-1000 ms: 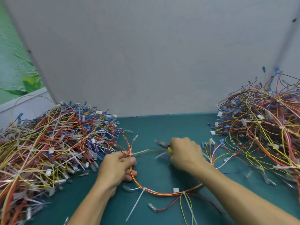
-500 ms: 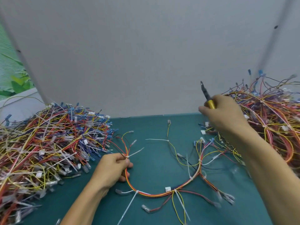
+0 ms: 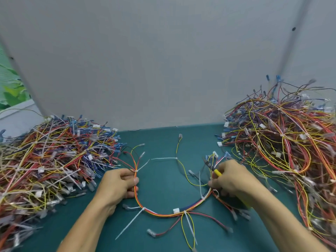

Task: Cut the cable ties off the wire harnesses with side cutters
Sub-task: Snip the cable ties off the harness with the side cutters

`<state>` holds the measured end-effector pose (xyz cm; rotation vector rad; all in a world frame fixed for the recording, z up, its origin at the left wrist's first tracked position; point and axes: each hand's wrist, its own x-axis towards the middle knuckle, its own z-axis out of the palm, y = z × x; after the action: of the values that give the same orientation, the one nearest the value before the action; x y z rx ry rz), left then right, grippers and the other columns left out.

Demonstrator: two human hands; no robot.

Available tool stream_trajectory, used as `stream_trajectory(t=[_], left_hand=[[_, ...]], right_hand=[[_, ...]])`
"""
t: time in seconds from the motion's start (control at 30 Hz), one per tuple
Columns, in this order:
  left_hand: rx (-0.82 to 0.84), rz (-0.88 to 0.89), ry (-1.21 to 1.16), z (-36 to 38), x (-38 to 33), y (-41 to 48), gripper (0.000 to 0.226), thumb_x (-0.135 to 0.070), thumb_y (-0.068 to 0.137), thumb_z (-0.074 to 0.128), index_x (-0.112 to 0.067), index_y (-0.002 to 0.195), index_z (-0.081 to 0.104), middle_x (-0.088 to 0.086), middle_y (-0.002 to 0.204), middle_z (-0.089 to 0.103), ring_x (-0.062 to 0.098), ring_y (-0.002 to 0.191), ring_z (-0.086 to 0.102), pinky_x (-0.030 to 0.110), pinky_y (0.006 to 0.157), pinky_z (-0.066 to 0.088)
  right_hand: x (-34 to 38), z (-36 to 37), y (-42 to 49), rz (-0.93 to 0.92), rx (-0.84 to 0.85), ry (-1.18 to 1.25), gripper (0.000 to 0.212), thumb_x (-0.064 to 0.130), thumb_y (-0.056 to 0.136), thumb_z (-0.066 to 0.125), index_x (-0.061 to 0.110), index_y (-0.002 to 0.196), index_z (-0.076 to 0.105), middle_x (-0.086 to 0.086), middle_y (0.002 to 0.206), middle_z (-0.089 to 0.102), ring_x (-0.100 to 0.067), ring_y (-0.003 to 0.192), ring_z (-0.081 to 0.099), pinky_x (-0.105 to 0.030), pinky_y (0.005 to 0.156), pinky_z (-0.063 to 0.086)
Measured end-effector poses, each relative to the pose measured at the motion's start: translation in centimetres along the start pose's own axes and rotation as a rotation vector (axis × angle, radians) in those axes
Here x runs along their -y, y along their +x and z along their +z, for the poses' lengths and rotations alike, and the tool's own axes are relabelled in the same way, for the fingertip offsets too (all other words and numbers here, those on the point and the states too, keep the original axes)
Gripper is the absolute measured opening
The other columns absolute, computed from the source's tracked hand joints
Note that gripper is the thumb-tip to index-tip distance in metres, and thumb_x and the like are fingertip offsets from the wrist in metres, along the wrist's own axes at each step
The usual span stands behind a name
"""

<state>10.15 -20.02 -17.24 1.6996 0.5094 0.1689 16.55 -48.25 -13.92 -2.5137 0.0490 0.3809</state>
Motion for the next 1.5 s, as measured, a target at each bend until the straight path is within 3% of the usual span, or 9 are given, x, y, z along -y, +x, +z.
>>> stream_trajectory(t=[0.23,0.43,0.57,0.7,0.83,0.97,1.1,1.33,1.5], left_hand=[[-0.007,-0.016,-0.025,0.1,-0.1,0.1,0.015,0.010,0.083,0.064,-0.005,0.086,0.066,0.006,0.072,0.064,0.018,0.049,0.058,0.025,0.043,0.052],[-0.035,-0.045,0.039,-0.3,0.1,0.3,0.013,0.008,0.084,0.065,-0.005,0.087,0.066,0.010,0.077,0.065,0.018,0.052,0.061,0.026,0.045,0.053],[-0.053,-0.018,0.133,-0.4,0.4,0.5,0.011,0.003,0.087,0.062,-0.002,0.079,0.068,0.013,0.068,0.063,0.018,0.050,0.060,0.027,0.047,0.052],[-0.066,-0.005,0.177,-0.5,0.4,0.6,0.017,0.002,0.088,0.061,0.001,0.073,0.068,0.015,0.064,0.063,0.019,0.049,0.059,0.029,0.048,0.051],[-0.070,0.006,0.190,-0.4,0.4,0.5,0.017,0.003,0.088,0.060,0.000,0.073,0.068,0.013,0.064,0.063,0.018,0.047,0.059,0.027,0.044,0.049],[-0.072,0.006,0.190,-0.4,0.3,0.5,0.016,0.005,0.088,0.060,0.000,0.075,0.067,0.012,0.064,0.063,0.017,0.046,0.058,0.025,0.041,0.048],[-0.067,0.011,0.201,-0.4,0.2,0.4,0.016,0.004,0.088,0.060,-0.001,0.074,0.068,0.011,0.063,0.063,0.017,0.046,0.059,0.025,0.041,0.047],[-0.067,0.013,0.184,-0.4,0.0,0.1,0.015,0.005,0.087,0.061,-0.003,0.077,0.068,0.010,0.062,0.063,0.017,0.045,0.058,0.024,0.040,0.047],[-0.149,0.052,0.296,-0.6,0.2,0.4,0.017,0.000,0.086,0.064,-0.012,0.075,0.069,0.008,0.058,0.065,0.018,0.047,0.061,0.026,0.043,0.048]], right_hand=[[0.0,-0.5,-0.7,-0.052,0.114,0.067,0.008,0.016,0.078,0.074,0.010,0.080,0.069,0.003,0.050,0.064,-0.008,0.043,0.057,-0.018,0.045,0.045],[0.1,-0.7,-0.6,-0.057,0.134,0.074,0.009,0.017,0.079,0.074,0.010,0.082,0.070,-0.002,0.061,0.068,-0.011,0.047,0.058,-0.019,0.047,0.046],[0.0,-0.7,-0.4,-0.064,0.148,0.075,0.007,0.015,0.080,0.073,0.009,0.080,0.069,-0.005,0.063,0.070,-0.012,0.049,0.062,-0.022,0.050,0.050],[-0.5,-1.6,-0.5,-0.068,0.282,0.103,0.006,0.010,0.083,0.069,0.007,0.079,0.067,-0.011,0.074,0.073,-0.018,0.055,0.066,-0.028,0.056,0.054],[-1.3,-3.3,-0.7,-0.090,0.378,0.113,0.009,0.014,0.085,0.070,0.007,0.080,0.069,-0.007,0.069,0.072,-0.019,0.057,0.069,-0.027,0.053,0.055],[-1.6,-4.0,0.1,-0.100,0.201,0.169,0.014,0.017,0.084,0.072,0.004,0.082,0.067,-0.014,0.064,0.069,-0.022,0.054,0.062,-0.034,0.059,0.053],[-1.1,-2.6,0.8,-0.130,0.008,0.146,0.020,0.026,0.077,0.079,0.010,0.077,0.067,0.000,0.055,0.065,-0.011,0.047,0.057,-0.023,0.051,0.044],[-0.2,-0.3,1.1,-0.070,-0.036,-0.016,0.026,0.036,0.070,0.079,0.014,0.075,0.065,-0.006,0.082,0.069,-0.020,0.077,0.066,-0.035,0.075,0.056],[-0.2,-0.2,1.0,-0.021,0.037,-0.055,0.020,0.031,0.073,0.072,0.011,0.072,0.069,-0.002,0.061,0.071,-0.024,0.061,0.069,-0.038,0.064,0.059]])
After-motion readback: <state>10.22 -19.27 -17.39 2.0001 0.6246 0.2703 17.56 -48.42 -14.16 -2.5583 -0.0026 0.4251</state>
